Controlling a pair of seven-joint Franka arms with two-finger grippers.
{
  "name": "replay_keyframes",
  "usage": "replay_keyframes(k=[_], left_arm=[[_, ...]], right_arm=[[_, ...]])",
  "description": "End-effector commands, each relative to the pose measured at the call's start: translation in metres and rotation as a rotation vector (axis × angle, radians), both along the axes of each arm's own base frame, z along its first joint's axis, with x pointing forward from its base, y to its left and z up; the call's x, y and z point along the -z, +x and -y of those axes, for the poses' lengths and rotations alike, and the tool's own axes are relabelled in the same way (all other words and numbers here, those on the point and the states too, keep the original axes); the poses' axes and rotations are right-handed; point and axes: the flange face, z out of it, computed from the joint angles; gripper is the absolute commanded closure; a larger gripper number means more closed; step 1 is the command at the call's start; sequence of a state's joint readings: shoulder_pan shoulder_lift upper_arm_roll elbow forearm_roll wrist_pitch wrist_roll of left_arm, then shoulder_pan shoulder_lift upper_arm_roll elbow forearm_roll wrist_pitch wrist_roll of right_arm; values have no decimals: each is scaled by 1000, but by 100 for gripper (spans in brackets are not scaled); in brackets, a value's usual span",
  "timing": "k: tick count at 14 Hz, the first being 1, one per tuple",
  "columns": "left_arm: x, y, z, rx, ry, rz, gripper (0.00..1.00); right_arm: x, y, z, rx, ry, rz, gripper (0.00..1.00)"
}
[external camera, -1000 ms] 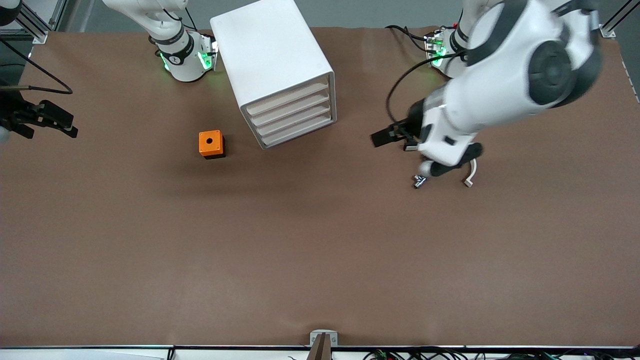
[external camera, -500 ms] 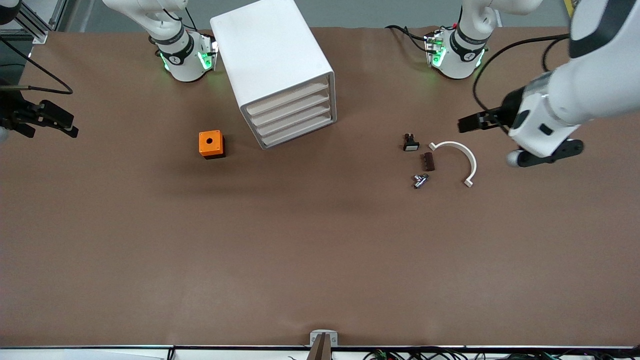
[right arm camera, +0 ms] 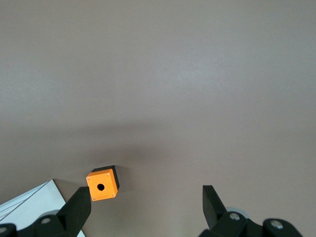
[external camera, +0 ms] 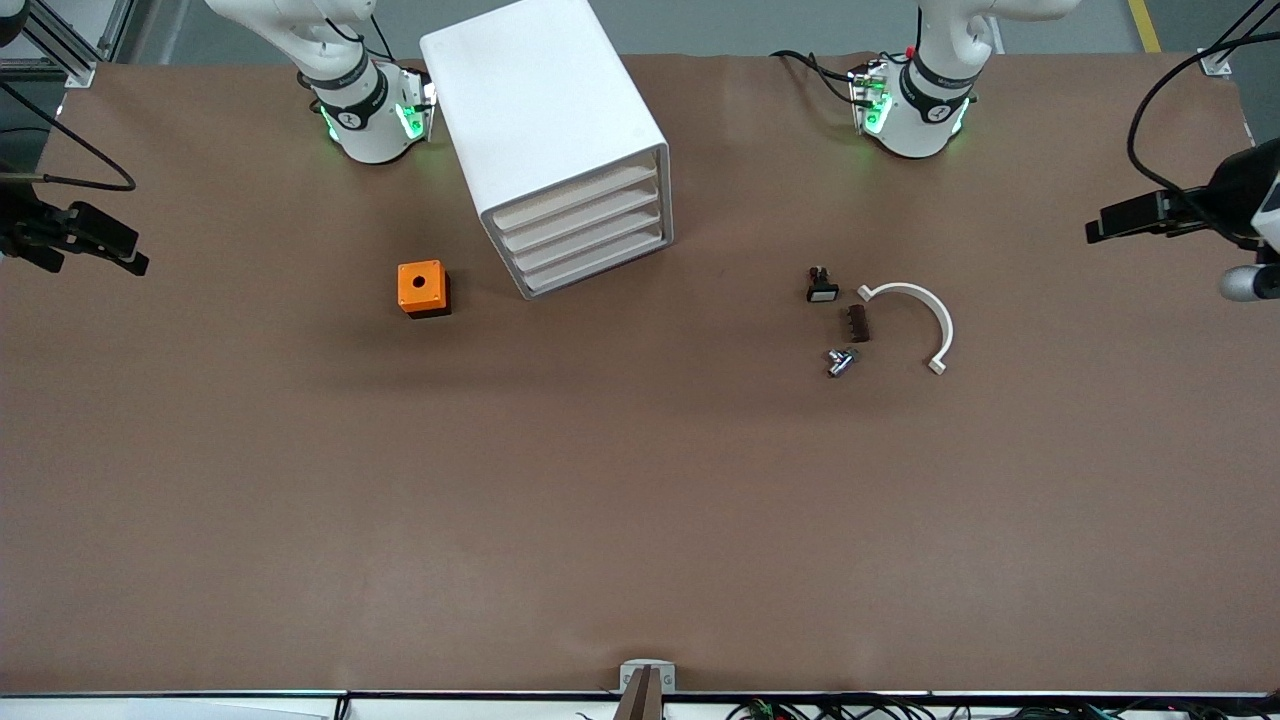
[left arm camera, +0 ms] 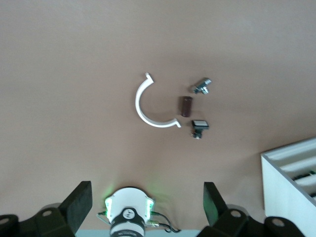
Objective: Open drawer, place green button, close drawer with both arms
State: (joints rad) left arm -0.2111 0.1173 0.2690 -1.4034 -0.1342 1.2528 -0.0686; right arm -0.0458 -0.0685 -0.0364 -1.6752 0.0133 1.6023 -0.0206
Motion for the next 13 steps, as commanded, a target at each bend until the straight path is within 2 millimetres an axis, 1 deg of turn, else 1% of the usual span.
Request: replay_keyframes(k=[1,3,5,7,9,11,13], left_arm=[[8,2,6,22,39,37,1],[13,5,2,12,43,53,1],[12,7,-9,-6,47,69,1],[12,11,-11,-9,42,91,1],[11,16,-10,-5,34,121,1],[17,18,-4,6,28,132,1],[24,19,-3,6,28,144,0]], right_arm=[[-1,-10,0,6,12,-14,0],[-1,-11,-4,-2,13,-24,0],[-5,-12,-6,-1,12,-18,0],[-10,-13,-7,-1,12,-19,0],[-11,-13,-9,-4,12,-19,0],[-12,-13,-9,-6,11,-16,0],[-12,-13,-9,-4,11,-15,0]])
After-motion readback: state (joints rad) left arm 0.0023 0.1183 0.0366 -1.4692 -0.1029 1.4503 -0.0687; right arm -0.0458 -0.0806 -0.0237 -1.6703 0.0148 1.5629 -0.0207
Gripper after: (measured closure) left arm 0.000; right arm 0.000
